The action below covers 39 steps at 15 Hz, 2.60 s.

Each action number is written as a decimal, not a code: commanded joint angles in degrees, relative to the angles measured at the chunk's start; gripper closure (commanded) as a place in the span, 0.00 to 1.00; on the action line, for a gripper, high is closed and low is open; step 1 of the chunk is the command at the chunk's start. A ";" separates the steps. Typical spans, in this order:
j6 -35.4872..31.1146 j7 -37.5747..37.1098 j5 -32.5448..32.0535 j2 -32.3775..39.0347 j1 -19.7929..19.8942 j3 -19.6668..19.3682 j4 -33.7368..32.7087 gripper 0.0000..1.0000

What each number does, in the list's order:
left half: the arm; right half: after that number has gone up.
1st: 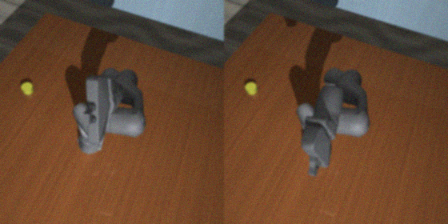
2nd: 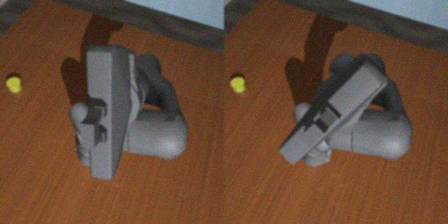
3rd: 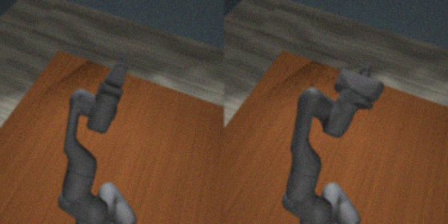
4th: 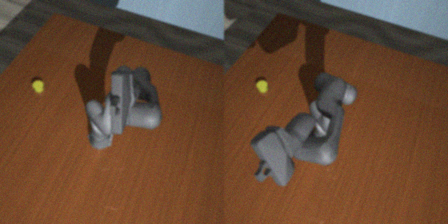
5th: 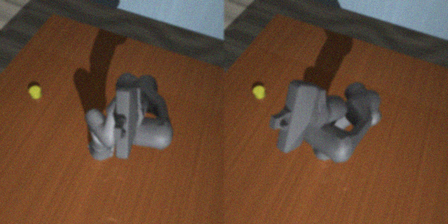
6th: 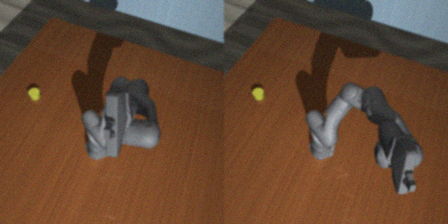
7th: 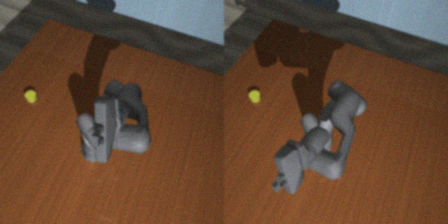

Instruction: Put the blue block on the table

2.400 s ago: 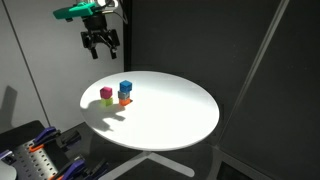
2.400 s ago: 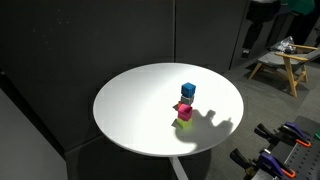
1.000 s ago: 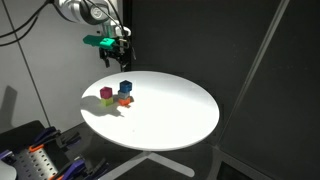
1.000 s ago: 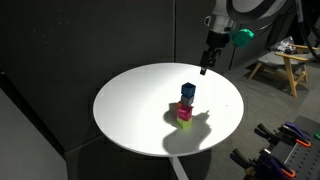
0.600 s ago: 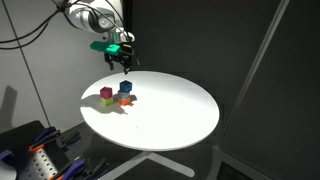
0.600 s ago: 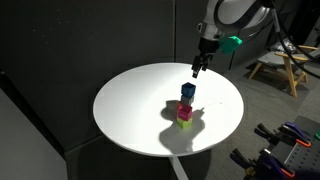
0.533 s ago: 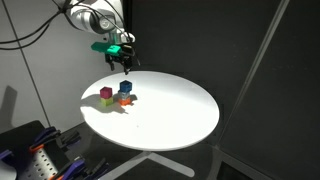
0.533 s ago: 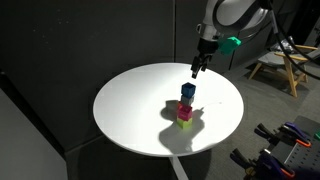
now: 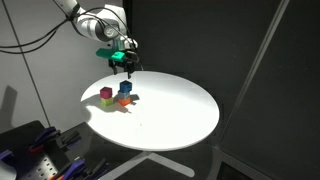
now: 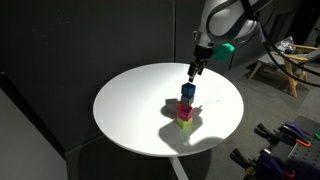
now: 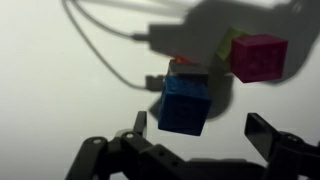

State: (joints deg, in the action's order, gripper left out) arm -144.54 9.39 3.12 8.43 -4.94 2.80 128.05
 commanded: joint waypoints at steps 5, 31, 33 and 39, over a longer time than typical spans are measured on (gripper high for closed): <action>-0.53 4.28 1.12 4.42 2.62 1.07 -2.32 0.00; -0.80 1.39 -3.61 6.87 1.62 0.81 -3.82 0.00; -0.62 1.16 -4.12 7.50 1.60 0.81 -4.23 0.00; 0.37 -0.27 -4.12 9.95 1.31 0.87 -6.59 0.00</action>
State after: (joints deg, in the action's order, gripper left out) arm -145.01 11.21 0.36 16.76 -3.47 3.62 123.91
